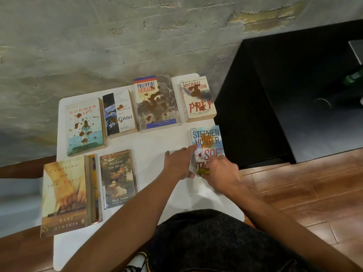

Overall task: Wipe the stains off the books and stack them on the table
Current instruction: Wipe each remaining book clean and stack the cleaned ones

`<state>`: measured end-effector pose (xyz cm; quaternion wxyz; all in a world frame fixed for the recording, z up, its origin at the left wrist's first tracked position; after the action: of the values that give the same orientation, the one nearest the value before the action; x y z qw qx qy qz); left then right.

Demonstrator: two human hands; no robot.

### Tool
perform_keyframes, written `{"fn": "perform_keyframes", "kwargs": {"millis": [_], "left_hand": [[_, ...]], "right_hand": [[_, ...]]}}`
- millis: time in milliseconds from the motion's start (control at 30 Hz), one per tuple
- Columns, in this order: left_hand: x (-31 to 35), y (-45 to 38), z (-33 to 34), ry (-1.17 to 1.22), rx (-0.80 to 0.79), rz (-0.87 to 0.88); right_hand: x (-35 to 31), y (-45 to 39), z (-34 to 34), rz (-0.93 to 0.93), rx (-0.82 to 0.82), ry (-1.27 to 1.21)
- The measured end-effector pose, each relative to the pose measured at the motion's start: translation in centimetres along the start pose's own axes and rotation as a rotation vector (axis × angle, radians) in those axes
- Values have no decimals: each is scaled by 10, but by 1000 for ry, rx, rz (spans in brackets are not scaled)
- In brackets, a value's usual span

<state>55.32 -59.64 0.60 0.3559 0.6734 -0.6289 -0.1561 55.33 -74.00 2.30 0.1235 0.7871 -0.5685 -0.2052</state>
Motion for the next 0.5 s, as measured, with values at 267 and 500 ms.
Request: {"fn": "perform_keyframes", "kwargs": {"millis": [267,500], "left_hand": [[5,-2,5,41,67,-70],[16,2,12,-40,122,-71]], "right_hand": [[33,-6,-8,252,-65,-207],[29,-22,-10,287,84,-171]]}}
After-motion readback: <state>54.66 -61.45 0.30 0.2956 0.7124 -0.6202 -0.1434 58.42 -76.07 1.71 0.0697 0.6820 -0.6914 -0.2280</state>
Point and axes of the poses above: each hand's wrist, its own y-axis away from the middle knuckle, its own z-axis out of the palm, x = y × z, the point moved 5 cm from there along -y, towards the middle knuckle, and after that the axes turned 3 degrees about -z, right-handed, at the moved point
